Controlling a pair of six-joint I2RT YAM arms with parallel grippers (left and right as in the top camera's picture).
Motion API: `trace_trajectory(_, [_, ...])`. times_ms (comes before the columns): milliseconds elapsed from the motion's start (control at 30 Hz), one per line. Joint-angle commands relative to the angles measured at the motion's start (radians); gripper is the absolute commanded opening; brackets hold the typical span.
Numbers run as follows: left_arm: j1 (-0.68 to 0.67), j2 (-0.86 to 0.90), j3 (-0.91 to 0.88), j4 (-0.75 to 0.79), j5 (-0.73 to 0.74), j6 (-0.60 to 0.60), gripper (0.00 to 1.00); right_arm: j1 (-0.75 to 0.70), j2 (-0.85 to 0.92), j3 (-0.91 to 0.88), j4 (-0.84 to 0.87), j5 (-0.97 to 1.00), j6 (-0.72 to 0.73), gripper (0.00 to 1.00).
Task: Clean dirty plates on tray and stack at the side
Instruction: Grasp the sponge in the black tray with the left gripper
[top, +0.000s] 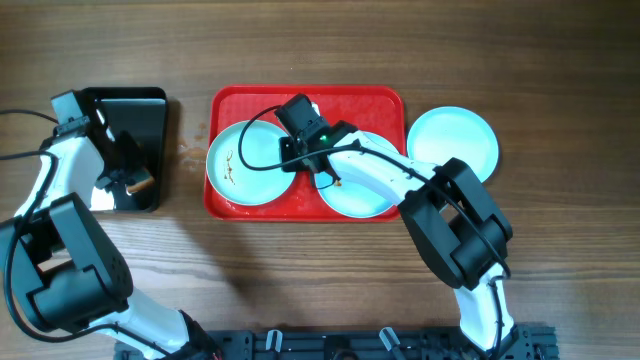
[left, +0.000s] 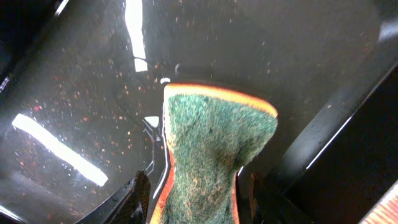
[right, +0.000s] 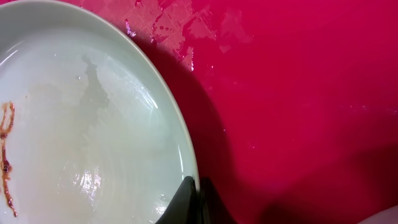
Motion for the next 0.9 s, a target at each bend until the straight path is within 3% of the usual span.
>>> trace_trajectory(0, [0.004, 0.0, -0.033, 0.018, 0.012, 0.002, 0.49, 0.0, 0.041, -0.004, -0.006, -0.002, -0.024, 0.04])
trace_trajectory(100, [0.004, 0.0, -0.035, 0.019, 0.012, 0.002, 0.49, 0.0, 0.041, -0.004, -0.006, -0.001, -0.024, 0.04])
trace_trajectory(200, [0.004, 0.0, -0.035, 0.022, 0.012, 0.002, 0.4, 0.0, 0.041, -0.004, -0.006, -0.001, -0.024, 0.04])
trace_trajectory(267, [0.004, 0.0, -0.035, 0.022, 0.012, 0.002, 0.25, 0.0, 0.041, -0.004, -0.006, -0.001, -0.024, 0.04])
trace_trajectory(333, [0.004, 0.0, -0.035, 0.022, 0.012, 0.002, 0.04, 0.0, 0.041, -0.004, -0.006, -0.001, -0.024, 0.05])
trace_trajectory(533, [0.004, -0.04, -0.022, 0.021, 0.012, 0.001, 0.04, 0.0, 0.041, -0.004, -0.005, -0.001, -0.024, 0.04])
trace_trajectory(700, [-0.001, -0.231, -0.015, 0.032, 0.019, 0.001, 0.04, 0.0, 0.041, -0.004, 0.01, -0.001, -0.024, 0.04])
trace_trajectory(867, [0.004, -0.21, -0.058, 0.048, 0.011, 0.002, 0.04, 0.0, 0.041, -0.004, 0.014, -0.002, -0.024, 0.04])
